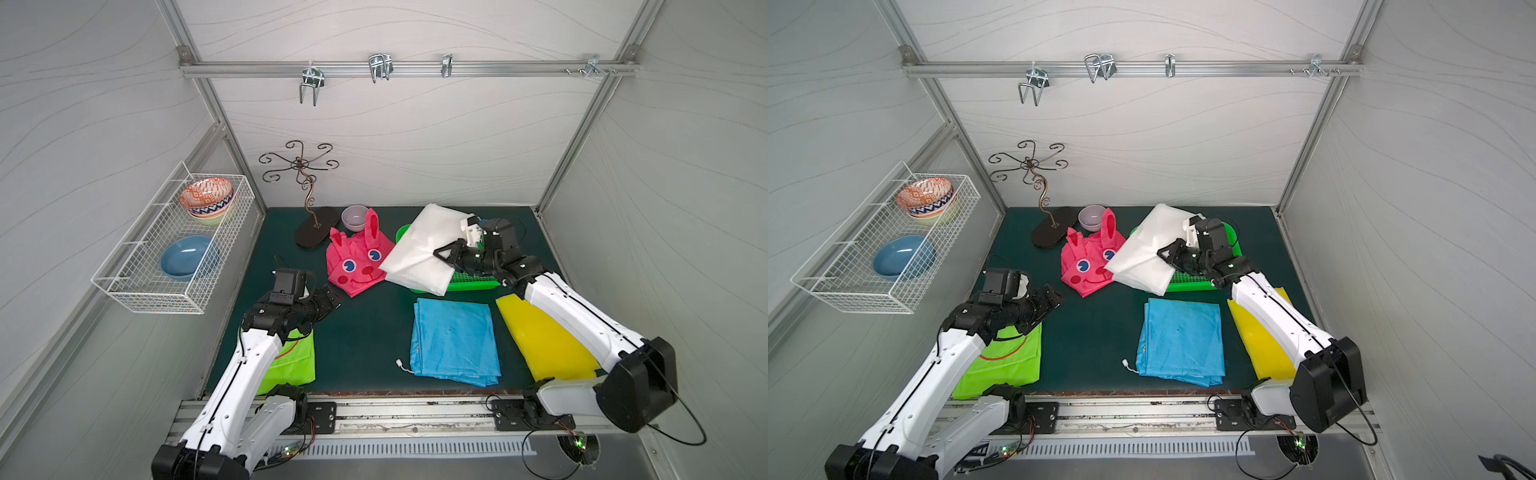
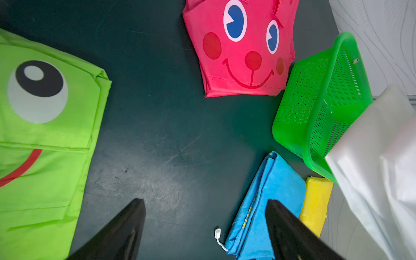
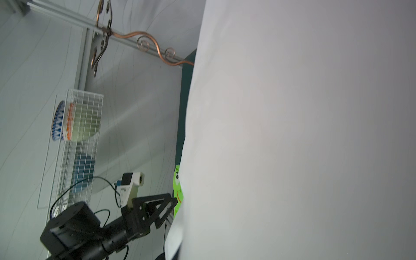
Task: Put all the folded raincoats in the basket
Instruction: Place the raincoat in the basket.
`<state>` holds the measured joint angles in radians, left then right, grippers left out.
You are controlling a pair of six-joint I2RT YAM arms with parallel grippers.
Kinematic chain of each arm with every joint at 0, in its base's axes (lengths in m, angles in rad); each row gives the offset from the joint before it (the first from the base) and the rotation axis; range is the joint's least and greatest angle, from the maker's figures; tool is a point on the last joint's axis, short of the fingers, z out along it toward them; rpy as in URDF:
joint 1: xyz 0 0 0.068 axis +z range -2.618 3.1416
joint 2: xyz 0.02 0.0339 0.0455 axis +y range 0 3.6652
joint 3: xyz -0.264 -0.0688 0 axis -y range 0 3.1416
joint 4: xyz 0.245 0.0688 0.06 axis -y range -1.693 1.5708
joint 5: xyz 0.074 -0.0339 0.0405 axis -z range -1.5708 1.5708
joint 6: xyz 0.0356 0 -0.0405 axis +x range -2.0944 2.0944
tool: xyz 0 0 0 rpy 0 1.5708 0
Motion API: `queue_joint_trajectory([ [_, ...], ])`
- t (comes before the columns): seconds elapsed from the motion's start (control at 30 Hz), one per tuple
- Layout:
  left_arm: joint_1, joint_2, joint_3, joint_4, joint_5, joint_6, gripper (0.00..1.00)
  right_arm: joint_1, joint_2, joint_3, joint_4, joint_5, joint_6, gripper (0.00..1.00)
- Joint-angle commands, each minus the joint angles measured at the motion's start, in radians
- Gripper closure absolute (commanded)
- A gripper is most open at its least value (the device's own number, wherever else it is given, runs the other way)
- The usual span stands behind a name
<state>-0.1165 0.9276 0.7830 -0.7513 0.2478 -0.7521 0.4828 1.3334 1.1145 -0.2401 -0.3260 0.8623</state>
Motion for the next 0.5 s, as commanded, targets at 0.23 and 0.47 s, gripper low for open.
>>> queue_joint_trajectory([
  [0.23, -0.005, 0.046, -0.001, 0.007, -0.004, 0.068, 0.01, -0.068, 0.006, -0.011, -0.083, 0.366, 0.223, 1.00],
  [0.47, -0.005, 0.063, -0.004, 0.001, 0.022, 0.078, 0.01, -0.075, 0.101, -0.016, -0.008, 0.475, 0.424, 0.98],
])
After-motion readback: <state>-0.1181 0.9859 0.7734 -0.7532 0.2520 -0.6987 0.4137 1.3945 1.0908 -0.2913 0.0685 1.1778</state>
